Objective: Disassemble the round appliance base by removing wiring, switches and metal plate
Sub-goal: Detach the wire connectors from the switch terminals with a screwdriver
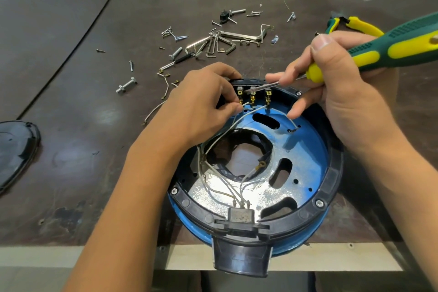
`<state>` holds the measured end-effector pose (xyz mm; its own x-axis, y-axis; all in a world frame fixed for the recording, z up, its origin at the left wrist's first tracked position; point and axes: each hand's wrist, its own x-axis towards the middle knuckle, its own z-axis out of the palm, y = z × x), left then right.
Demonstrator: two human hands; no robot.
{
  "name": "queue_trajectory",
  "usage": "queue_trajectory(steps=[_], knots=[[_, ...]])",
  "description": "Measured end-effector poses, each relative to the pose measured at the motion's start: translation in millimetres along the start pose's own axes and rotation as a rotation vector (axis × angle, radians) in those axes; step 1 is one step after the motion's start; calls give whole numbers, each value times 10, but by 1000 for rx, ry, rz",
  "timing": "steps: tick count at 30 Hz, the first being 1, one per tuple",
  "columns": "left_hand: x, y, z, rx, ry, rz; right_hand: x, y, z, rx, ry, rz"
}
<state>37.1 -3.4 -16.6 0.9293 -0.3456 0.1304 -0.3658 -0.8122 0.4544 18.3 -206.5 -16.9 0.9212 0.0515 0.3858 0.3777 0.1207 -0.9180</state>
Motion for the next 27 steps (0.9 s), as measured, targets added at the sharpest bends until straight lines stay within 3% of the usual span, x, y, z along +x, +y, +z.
queue_trajectory(steps=[27], knots=[[-10,20,-17,-11,-15,-26,54,47,-15,54,-23,31]])
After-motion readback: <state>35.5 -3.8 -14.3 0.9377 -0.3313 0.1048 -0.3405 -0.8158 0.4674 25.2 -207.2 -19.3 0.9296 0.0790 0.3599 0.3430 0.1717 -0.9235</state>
